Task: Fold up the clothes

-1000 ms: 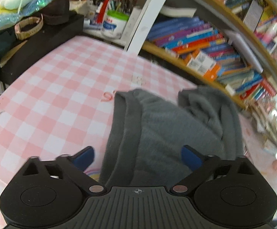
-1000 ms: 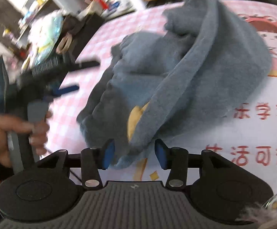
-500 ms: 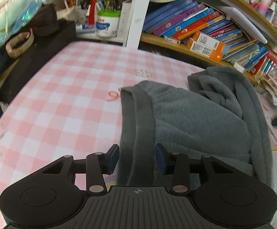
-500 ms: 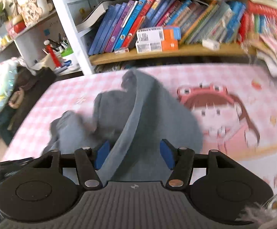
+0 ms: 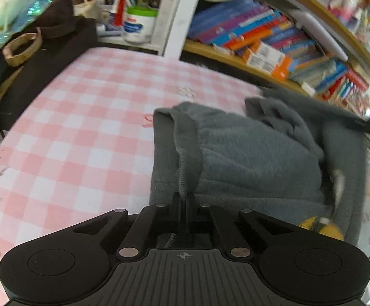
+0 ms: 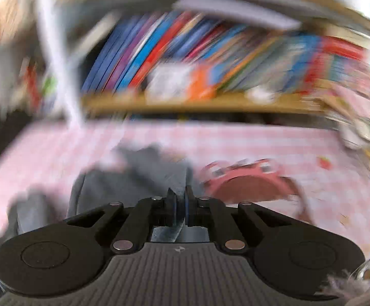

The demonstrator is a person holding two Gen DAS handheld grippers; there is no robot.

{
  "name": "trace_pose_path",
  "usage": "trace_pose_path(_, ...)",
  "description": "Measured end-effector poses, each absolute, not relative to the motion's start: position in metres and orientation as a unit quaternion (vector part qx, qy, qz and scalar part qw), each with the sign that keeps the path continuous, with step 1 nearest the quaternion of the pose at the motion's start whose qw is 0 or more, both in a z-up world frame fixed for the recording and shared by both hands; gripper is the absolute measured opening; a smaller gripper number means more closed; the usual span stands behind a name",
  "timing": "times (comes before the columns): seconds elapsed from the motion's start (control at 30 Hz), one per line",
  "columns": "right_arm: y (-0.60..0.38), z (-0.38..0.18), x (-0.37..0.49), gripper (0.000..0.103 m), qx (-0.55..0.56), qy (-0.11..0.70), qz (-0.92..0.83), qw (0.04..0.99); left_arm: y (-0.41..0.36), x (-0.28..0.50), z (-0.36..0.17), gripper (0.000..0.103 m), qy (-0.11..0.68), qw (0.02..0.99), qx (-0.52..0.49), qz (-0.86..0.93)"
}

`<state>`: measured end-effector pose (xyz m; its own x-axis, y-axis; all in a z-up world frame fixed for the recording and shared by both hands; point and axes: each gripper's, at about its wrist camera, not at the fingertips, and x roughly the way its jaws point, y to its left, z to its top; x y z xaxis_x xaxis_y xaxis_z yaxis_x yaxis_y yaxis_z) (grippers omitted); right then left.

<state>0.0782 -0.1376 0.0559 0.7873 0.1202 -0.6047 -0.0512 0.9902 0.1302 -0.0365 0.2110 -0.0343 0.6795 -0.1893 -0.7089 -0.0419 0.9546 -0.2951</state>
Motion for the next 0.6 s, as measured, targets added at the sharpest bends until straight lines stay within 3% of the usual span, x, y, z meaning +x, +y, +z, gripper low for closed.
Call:
trace_pose_path(0.27, -0.254, -0.006, -0.065, 0.008, 0.154, 0.447, -0.115, 0.874, 0.216, -0.046, -0.042, 0.002, 0.412, 0.896, -0.146, -0.074)
trace_pose_path(0.33, -0.263, -0.023, -0.091, 0.015, 0.160, 0.472, -0.137, 0.856, 0.216, -0.047, -0.042, 0.002, 0.411, 0.899, -0.136, -0.074)
trace_pose_path(0.4, -0.258, -0.030, -0.103, 0.041, 0.146, 0.468, -0.154, 0.857, 0.219, -0.045, -0.043, 0.002, 0.409, 0.900, -0.138, -0.067)
trace_pose_path(0.6, -0.216, -0.021, -0.092, 0.058, -0.019, 0.451, -0.128, 0.883, 0.236, -0.045, -0.039, 0.002, 0.388, 0.909, -0.151, -0.024)
